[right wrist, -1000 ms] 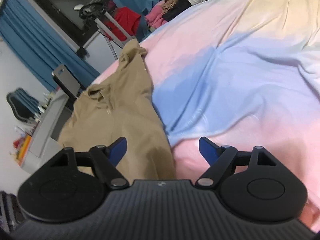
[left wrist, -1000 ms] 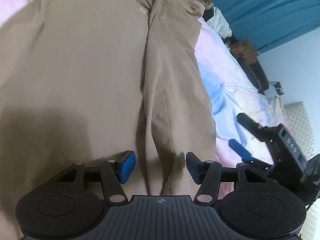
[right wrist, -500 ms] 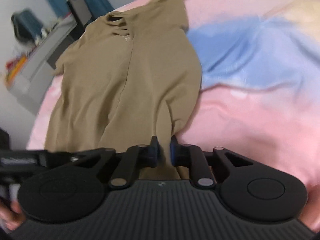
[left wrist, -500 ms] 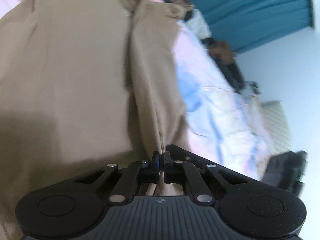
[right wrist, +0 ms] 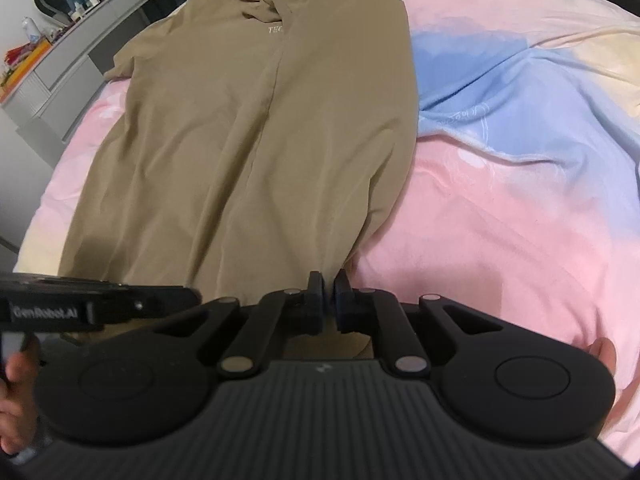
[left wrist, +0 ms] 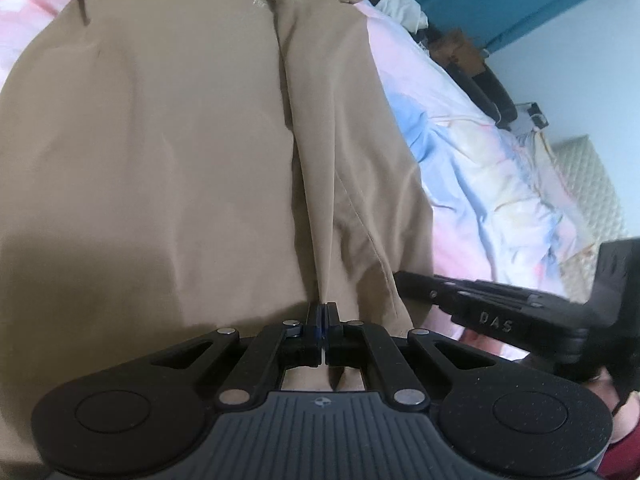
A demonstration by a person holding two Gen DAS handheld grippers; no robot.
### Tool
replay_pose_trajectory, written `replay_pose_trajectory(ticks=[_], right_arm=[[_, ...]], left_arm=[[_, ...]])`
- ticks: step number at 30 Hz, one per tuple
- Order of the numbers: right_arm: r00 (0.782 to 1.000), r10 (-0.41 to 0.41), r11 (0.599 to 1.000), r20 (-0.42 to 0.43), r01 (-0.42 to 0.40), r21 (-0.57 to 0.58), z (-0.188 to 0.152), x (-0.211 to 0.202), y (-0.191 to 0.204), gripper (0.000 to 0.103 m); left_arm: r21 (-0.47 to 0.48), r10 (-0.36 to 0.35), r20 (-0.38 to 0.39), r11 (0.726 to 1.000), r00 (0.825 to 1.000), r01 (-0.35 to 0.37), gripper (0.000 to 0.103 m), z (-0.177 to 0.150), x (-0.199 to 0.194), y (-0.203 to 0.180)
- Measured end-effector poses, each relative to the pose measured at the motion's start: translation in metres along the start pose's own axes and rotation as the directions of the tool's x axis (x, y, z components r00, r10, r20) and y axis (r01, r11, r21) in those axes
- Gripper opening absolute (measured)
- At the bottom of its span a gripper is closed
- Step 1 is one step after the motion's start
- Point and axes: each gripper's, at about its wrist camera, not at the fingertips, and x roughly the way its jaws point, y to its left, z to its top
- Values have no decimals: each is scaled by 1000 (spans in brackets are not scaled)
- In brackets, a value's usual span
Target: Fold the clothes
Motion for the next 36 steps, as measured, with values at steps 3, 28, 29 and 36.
replay_pose_trajectory(ticks=[3,28,29,36], right_arm=[[999,-24,1000,45,24,5,-1,-9,0,11],[884,114,973,453,-8,-230,125,-21,99,87],[881,132,968,455,-14,-252,135,-12,111,87],[857,241,940,456,-89,-329,197,68,189,103]], left_arm=[[40,40,50,998,998,-42,7,0,-10,-6],[32,305,545,923,781,-383,103,25,-153,-19],[14,322,559,918,764,-396,103,28,-159,-11],[-170,443,563,888,698,-427,103,45,-174,52]])
